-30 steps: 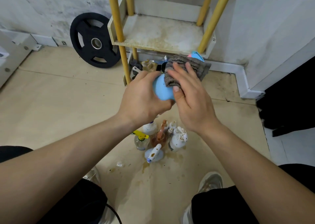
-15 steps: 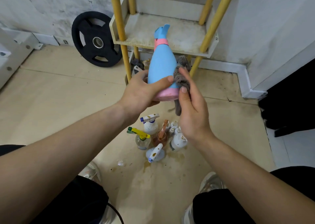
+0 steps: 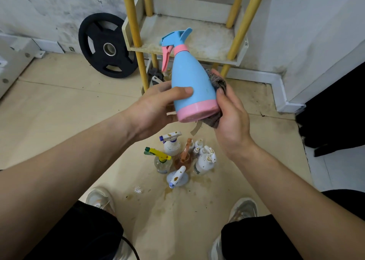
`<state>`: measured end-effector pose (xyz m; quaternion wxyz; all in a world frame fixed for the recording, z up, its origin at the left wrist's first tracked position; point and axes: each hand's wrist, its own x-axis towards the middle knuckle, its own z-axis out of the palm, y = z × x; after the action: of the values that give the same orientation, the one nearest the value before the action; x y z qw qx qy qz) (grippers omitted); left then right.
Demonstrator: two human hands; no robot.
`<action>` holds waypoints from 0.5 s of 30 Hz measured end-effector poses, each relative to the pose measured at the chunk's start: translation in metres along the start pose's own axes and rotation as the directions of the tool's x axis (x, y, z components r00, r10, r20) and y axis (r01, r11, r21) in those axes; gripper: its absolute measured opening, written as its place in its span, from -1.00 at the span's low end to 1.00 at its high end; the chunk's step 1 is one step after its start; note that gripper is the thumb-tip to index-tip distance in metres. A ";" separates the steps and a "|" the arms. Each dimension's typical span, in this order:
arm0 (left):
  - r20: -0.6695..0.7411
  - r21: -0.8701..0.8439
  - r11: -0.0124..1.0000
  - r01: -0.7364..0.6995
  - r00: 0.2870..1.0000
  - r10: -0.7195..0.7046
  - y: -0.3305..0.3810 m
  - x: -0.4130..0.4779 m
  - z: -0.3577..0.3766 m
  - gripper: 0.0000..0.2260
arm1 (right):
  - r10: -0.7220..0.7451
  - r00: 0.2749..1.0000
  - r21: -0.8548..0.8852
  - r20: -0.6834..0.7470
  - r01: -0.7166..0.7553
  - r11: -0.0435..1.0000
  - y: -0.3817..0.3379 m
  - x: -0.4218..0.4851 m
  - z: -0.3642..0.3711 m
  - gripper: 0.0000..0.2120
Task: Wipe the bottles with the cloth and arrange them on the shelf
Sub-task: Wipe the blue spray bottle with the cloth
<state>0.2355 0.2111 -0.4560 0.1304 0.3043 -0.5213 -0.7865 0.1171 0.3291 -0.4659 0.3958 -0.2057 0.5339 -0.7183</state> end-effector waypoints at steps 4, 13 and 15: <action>-0.107 0.006 0.999 -0.045 0.993 0.046 -0.002 0.002 0.002 -0.46 | -0.107 0.994 -0.144 0.029 0.110 0.983 0.006 -0.005 0.001 -0.60; -0.288 0.189 0.979 -0.072 0.949 0.125 -0.002 0.001 0.008 -0.63 | -0.268 0.946 -0.474 0.184 0.324 0.819 0.029 -0.020 0.009 -0.54; -0.292 0.102 0.994 -0.031 0.955 0.060 0.003 -0.001 0.006 -0.83 | -0.269 0.954 -0.453 0.134 0.300 0.840 0.029 -0.015 0.007 -0.56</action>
<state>0.2319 0.2152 -0.4516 0.2099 0.4118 -0.5401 -0.7033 0.1415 0.3336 -0.4885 0.2404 -0.3952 0.6416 -0.6119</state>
